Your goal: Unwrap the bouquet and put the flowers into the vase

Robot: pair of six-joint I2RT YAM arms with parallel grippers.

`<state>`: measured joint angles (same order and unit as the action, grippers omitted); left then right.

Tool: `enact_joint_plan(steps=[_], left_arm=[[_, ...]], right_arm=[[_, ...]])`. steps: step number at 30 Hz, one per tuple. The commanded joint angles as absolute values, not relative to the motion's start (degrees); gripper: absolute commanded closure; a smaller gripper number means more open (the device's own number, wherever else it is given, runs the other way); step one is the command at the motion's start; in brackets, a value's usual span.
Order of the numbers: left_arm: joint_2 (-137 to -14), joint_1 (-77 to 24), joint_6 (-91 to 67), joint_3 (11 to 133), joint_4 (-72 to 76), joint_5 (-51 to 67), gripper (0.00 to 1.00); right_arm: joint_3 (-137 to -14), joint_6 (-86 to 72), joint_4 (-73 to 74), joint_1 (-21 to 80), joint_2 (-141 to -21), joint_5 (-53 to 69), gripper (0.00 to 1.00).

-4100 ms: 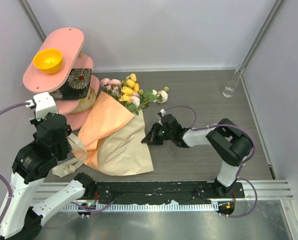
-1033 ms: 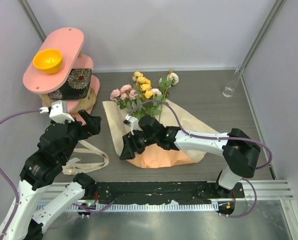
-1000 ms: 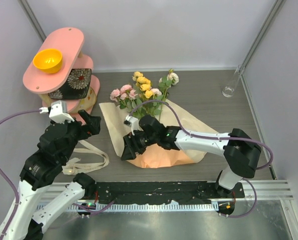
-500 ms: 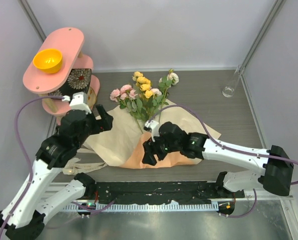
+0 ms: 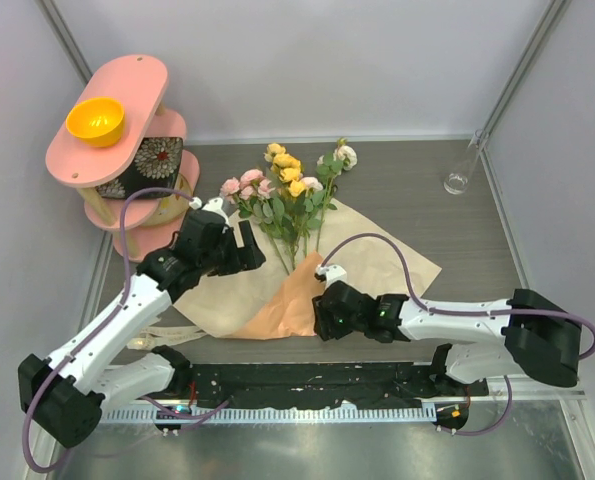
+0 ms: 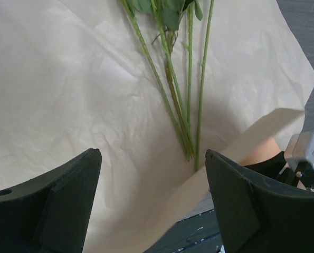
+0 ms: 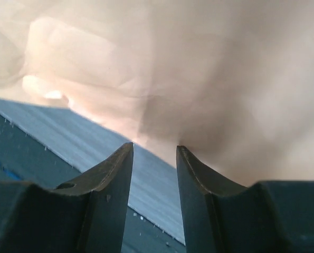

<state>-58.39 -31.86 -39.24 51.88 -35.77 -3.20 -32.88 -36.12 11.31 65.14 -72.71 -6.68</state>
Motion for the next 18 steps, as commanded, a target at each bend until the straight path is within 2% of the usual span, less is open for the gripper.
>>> enact_joint_plan(steps=[1,12,18], left_arm=[[-57.7,-31.7,-43.0,50.5,-28.7,1.8,0.16],[-54.7,-31.7,-43.1,50.4,-30.9,0.4,0.16],[-54.5,-31.7,-43.4,49.9,-30.9,0.4,0.16]], right_arm=[[-32.7,-39.7,3.4,65.4,-74.3,-17.7,0.56],[-34.6,-37.4,-4.3,64.9,-86.3,-24.2,0.56],[-38.1,-31.5,-6.4,59.3,-91.0,-25.5,0.55]])
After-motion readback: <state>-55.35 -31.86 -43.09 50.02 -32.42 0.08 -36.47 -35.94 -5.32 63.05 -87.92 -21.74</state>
